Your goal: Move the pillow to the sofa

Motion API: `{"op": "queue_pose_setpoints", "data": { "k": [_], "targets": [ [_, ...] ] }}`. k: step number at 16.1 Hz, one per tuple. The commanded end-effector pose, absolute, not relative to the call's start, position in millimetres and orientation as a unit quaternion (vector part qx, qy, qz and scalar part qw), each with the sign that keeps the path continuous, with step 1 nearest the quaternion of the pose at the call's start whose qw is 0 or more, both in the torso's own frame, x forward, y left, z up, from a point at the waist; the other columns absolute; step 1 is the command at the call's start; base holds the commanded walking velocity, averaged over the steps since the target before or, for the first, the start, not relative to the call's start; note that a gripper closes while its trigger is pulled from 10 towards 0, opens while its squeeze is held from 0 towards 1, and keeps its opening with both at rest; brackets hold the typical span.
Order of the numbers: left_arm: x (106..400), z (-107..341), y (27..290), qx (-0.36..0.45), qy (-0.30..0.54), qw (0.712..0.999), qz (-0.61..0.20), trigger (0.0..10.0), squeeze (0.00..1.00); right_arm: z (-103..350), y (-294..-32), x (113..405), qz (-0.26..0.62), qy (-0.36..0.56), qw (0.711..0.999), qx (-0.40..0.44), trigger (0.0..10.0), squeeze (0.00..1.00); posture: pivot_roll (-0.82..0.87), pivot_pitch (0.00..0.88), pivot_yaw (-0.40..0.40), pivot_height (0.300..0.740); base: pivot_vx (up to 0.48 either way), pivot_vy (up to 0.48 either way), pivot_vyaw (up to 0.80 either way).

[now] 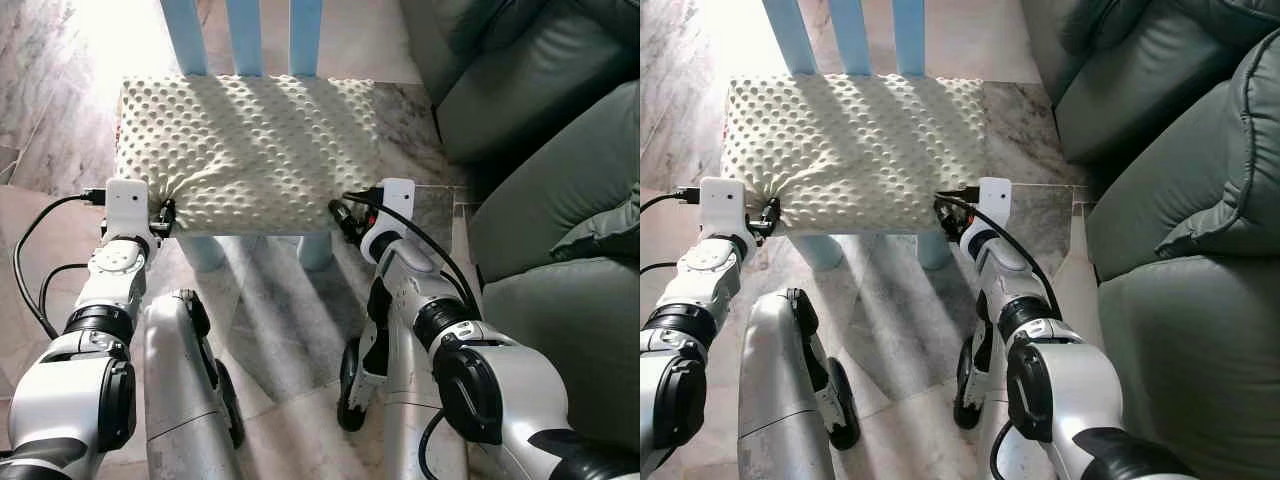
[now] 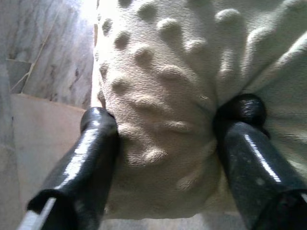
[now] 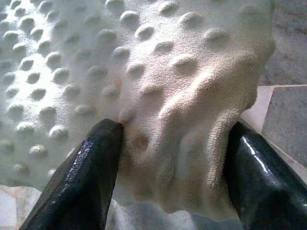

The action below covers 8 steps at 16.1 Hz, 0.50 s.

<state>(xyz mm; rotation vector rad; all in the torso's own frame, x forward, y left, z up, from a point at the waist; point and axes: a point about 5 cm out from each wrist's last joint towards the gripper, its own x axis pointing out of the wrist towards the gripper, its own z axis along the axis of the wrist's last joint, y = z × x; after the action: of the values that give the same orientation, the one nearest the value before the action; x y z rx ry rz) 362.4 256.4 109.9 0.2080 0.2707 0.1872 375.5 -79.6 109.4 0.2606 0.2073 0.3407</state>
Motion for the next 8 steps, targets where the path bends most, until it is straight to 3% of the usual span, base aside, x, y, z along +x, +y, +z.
{"op": "queue_pose_setpoints", "data": {
  "k": [1,8],
  "targets": [
    [342.9,73.6,257.7,0.096,0.209,0.969,0.091,0.0,0.00,95.3,-74.1,367.6,0.177,0.129,0.968,0.125,0.0,0.00,0.18,0.478,-0.107,0.496,0.000,0.000,0.00],
    [343.2,73.6,256.8,0.093,0.208,0.970,0.087,0.0,0.00,88.7,-75.5,364.3,0.168,0.136,0.970,0.108,0.0,0.00,0.18,0.478,-0.111,0.496,0.000,0.000,0.00]
  ]
}}
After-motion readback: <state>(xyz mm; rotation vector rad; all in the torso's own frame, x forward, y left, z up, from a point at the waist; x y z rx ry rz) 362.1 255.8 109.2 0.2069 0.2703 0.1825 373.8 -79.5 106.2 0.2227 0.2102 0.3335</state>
